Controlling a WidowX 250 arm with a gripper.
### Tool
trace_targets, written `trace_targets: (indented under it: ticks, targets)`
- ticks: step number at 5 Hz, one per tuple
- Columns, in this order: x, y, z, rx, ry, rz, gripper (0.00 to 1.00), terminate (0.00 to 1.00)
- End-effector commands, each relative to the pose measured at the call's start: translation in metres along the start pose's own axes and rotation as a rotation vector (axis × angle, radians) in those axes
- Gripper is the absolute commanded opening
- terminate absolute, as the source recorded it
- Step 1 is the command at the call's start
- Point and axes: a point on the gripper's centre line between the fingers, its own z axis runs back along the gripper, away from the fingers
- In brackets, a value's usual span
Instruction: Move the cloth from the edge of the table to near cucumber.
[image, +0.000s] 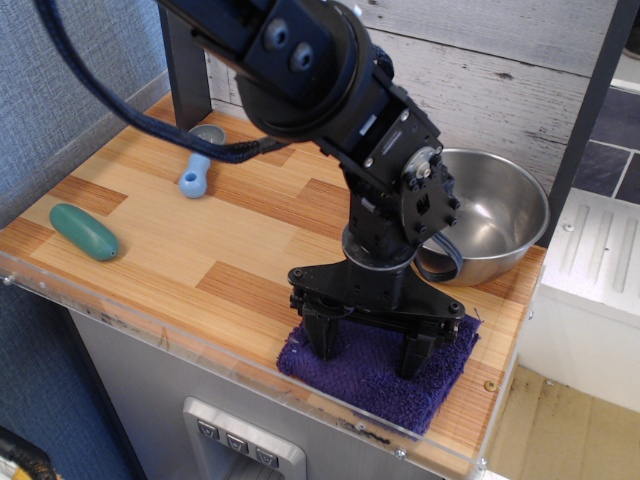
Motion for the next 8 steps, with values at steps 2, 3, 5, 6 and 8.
trace_targets:
  ticks: [2,3,5,6,8]
  targets:
    - [0.017,0.047,-0.002,0.024,-0.014,0.093,1.00,0.00]
    - [0.032,0.073,-0.003,0.042,-0.018,0.117,1.00,0.00]
    - [0.054,0.133,0.001,0.074,-0.011,0.219,1.00,0.00]
    - [0.058,0.149,0.006,0.088,-0.014,0.250,1.00,0.00]
    - [0.056,0.156,0.013,0.086,-0.017,0.268,1.00,0.00]
